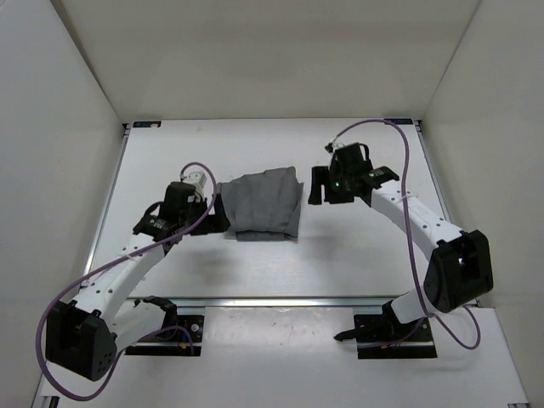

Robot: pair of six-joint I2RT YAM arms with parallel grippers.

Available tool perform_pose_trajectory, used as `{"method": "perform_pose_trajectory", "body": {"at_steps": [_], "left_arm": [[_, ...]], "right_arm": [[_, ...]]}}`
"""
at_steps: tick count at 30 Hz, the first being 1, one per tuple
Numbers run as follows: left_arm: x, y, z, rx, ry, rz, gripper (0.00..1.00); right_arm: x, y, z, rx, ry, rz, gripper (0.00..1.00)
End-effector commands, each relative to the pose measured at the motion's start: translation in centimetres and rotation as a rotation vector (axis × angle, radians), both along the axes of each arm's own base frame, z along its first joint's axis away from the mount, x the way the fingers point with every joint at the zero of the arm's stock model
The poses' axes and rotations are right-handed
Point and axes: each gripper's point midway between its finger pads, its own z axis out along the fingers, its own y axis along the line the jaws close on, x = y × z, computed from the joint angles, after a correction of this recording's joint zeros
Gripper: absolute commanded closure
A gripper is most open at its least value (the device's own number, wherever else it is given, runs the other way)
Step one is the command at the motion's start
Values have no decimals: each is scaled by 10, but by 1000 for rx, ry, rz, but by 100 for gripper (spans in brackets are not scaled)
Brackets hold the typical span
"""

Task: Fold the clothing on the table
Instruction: Fold the skirt

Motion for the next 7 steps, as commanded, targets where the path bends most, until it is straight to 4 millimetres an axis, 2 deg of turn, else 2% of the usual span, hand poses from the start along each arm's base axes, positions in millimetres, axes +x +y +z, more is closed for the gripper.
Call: {"method": "perform_pose_trajectory", "body": {"at_steps": [1,2,3,4,7], "left_arm": [[-37,12,-34,17,121,15,2],[-40,15,-38,13,120,33,2],[-42,14,-38,5,113,22,1],[-42,17,-39,5,115,38,1],[-38,19,-38,11,131,60,1]], "right_arm": [[-29,-30,-32,-61,93,-98,36],[-27,-30,-30,-51,75,-101,36],[-36,-30,-38,-52,93,-90,36],[-35,-30,-40,-43,88,-95,35],[-31,-26,-33,-9,90,-80,32]]}}
